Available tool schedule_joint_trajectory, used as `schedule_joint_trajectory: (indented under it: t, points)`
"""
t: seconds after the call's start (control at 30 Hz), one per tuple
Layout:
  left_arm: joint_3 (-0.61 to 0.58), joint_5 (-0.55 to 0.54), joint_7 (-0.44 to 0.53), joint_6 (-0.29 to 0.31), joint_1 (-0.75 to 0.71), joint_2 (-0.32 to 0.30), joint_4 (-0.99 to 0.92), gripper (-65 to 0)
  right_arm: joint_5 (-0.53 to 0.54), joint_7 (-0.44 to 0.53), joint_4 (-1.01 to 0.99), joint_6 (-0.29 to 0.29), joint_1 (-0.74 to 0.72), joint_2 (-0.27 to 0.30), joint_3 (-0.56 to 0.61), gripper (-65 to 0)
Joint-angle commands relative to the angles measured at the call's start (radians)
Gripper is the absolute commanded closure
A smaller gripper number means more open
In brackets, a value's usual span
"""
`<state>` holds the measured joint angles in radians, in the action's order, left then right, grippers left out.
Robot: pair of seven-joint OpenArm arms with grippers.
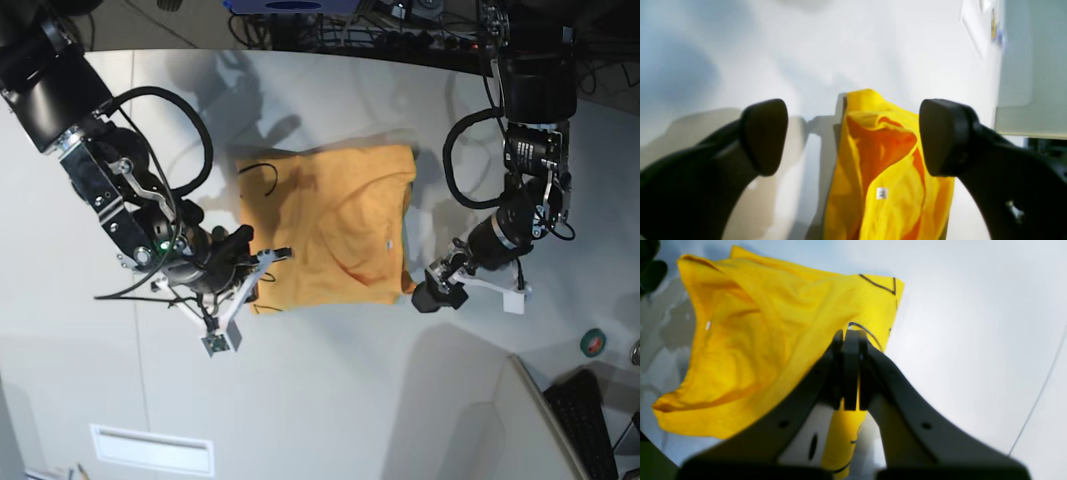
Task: Layout the t-shirt on the table in an organized manner, then fold the t-shirt properly
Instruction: 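Grasp the bundle's edges with both grippers and flatten it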
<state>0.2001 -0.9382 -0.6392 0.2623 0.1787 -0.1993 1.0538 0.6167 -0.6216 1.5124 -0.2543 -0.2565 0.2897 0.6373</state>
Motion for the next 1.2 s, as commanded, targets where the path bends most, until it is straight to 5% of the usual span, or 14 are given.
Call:
schedule_joint_trajectory:
  t: [0.0, 0.3, 0.67, 0.83, 0.97, 1.17]
  points:
    - [-0.015, -0.032, 0.014, 0.016, 0.038, 0.001, -0.004, -56.1, -0.004, 0.021, 0.017, 0.002, -0.023, 0.003, -0.007, 0.0]
    - [-0.135, -0.029, 0.015, 0.015, 0.106, 0.001, -0.062, -51.7, -0.004, 0.021, 0.017, 0.002, -0.023, 0.003, -0.006, 0.0]
    - [-0.139, -0.028, 0.017, 0.015, 0.120, 0.001, -0.117, -26.3, -0.005, 0.026, 0.015, 0.002, -0.011, 0.003, -0.006, 0.0]
    - [-0.152, 0.061, 0.017, 0.015, 0.153, 0.004, -0.106, -1.2, -0.005, 0.026, 0.015, 0.002, -0.010, 0.003, -0.006, 0.0]
    - [-0.204, 0.192, 0.017, 0.015, 0.181, 0.027, -0.085, 0.0, -0.005, 0.026, 0.015, 0.002, -0.010, 0.003, -0.006, 0.0]
    - [-0.242, 0.215, 0.017, 0.016, 0.192, 0.022, -0.065, 0.0, -0.005, 0.026, 0.015, 0.002, -0.010, 0.003, -0.006, 0.0]
